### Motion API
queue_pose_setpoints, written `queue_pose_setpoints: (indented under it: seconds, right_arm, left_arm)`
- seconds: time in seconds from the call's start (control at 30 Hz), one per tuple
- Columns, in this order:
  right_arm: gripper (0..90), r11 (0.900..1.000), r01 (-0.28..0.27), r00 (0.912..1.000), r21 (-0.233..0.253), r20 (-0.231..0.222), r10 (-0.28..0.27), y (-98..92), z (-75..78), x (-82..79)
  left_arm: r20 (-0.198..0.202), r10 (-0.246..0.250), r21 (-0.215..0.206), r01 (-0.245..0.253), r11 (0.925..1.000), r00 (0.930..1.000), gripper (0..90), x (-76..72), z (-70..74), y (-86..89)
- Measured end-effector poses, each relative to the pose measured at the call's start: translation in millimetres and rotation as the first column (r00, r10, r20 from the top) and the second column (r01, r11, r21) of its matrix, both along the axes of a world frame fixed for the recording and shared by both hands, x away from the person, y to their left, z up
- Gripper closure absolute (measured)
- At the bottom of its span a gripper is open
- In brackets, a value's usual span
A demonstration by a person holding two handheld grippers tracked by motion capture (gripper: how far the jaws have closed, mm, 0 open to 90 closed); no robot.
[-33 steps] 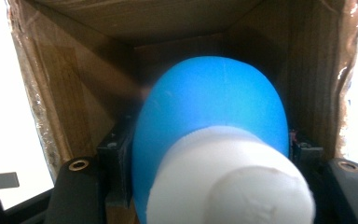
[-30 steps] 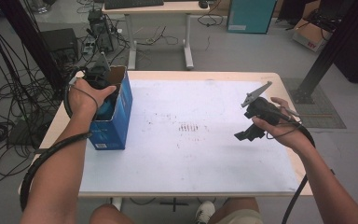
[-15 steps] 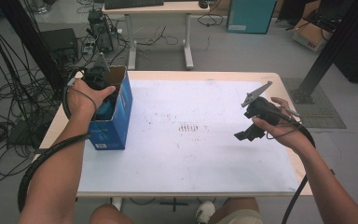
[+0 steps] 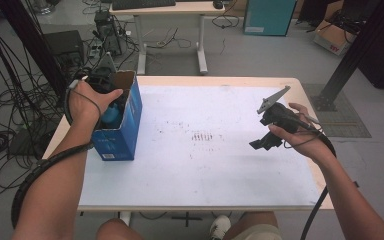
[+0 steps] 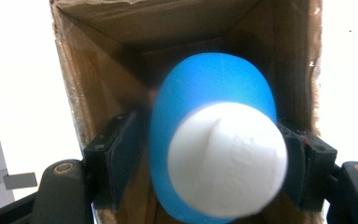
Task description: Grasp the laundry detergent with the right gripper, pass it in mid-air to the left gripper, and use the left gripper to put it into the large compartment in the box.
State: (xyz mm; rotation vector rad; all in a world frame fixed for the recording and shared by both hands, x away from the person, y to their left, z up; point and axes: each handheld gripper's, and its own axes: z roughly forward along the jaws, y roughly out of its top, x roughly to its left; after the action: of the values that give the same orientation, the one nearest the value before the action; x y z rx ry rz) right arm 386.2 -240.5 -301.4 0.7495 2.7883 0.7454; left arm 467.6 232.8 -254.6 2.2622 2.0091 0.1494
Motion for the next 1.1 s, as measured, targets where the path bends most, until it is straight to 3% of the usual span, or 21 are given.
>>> queue_pose_setpoints:
  seconds: [0.43,0.7,0.9,1.1]
  right_arm:
    - [4.8,1.0,0.006,0.9999,0.005,0.013,-0.006,0.8,3.9,0.6]
    - [4.8,1.0,0.017,0.9997,0.009,0.016,-0.017,-0.5,7.9,0.1]
    - [4.8,1.0,0.025,0.9996,0.001,0.009,-0.025,2.1,11.8,1.0]
    - [4.8,0.999,0.045,0.9989,-0.015,-0.006,-0.046,5.6,12.4,3.1]
  left_arm:
    - [0.019,-0.016,0.003,0.016,0.9999,0.9997,28.1,-11.1,17.1,-4.3]
    - [0.053,-0.034,-0.007,0.035,0.9994,0.998,26.8,-23.4,37.1,-6.5]
    - [0.097,-0.083,-0.032,0.086,0.9957,0.9918,22.6,-34.9,52.0,-19.0]
    - [0.117,-0.155,-0.057,0.163,0.985,0.9809,17.9,-45.6,57.1,-41.0]
